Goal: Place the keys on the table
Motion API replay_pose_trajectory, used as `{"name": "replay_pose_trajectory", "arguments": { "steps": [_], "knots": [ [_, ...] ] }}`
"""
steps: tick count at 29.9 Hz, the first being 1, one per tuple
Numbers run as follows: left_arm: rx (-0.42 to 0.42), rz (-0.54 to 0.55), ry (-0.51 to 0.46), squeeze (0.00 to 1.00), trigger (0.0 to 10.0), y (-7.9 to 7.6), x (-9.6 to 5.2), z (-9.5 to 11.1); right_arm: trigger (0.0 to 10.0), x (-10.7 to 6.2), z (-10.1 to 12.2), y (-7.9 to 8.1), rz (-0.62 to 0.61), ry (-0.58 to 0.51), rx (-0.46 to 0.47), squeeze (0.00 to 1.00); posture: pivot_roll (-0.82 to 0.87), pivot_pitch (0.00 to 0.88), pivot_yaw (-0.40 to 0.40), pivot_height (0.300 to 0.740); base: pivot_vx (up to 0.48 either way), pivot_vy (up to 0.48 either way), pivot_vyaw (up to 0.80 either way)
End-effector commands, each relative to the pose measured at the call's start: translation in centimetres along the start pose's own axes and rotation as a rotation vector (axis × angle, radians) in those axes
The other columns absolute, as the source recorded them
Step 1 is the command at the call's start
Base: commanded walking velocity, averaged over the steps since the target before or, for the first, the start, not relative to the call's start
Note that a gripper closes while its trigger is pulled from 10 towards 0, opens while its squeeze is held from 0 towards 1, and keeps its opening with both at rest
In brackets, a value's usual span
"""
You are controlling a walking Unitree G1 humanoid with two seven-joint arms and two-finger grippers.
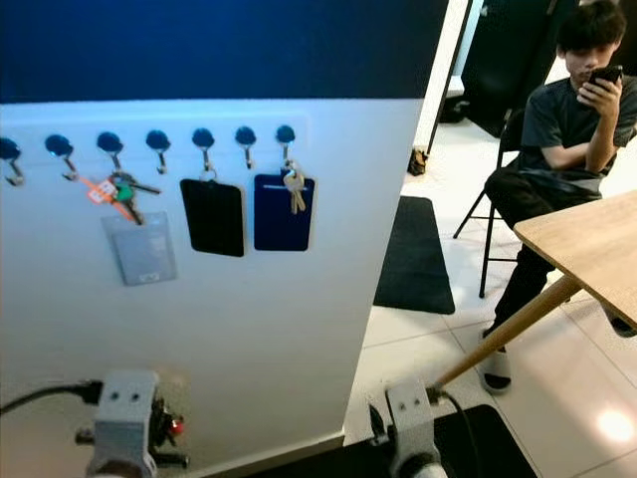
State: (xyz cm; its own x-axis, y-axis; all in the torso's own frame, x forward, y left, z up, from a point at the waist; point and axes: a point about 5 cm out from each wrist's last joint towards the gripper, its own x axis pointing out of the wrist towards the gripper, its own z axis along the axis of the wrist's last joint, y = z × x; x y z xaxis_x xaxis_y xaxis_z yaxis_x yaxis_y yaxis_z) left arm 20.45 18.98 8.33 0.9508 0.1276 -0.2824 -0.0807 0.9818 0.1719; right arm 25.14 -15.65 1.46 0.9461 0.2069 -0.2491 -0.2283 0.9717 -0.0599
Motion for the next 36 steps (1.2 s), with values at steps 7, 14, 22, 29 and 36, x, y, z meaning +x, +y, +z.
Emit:
{"name": "replay_pose_trajectory", "arguments": {
  "steps": [7,14,22,29,36],
  "knots": [
    [-0.021,0.057,-0.040,0.00,10.0,0.4,0.2,-0.4,10.0,0.0,0.7,-0.8,-0.072,-0.064,-0.032,0.00,0.22,0.133,-0.062,0.740,0.000,0.000,0.00],
    [-0.099,0.026,-0.238,0.00,10.0,0.2,-0.3,3.0,10.0,0.7,4.0,-1.6,-0.174,-0.233,-0.037,0.00,0.23,0.131,-0.064,0.740,0.000,0.000,0.00],
    [-0.141,-0.006,-0.293,0.00,10.0,-0.4,-0.8,4.7,10.0,0.1,6.5,-1.9,-0.189,-0.342,-0.007,0.00,0.21,0.125,-0.056,0.740,0.000,0.000,0.00],
    [-0.140,-0.002,-0.320,0.00,10.0,-0.6,-0.4,5.4,10.0,0.3,7.2,-1.2,-0.159,-0.372,-0.003,0.00,0.21,0.123,-0.055,0.740,0.000,0.000,0.00],
    [-0.142,0.009,-0.329,0.00,10.0,-0.5,-0.4,5.6,10.0,0.4,7.1,-0.8,-0.135,-0.361,-0.013,0.00,0.22,0.123,-0.061,0.740,0.000,0.000,0.00]
  ]
}}
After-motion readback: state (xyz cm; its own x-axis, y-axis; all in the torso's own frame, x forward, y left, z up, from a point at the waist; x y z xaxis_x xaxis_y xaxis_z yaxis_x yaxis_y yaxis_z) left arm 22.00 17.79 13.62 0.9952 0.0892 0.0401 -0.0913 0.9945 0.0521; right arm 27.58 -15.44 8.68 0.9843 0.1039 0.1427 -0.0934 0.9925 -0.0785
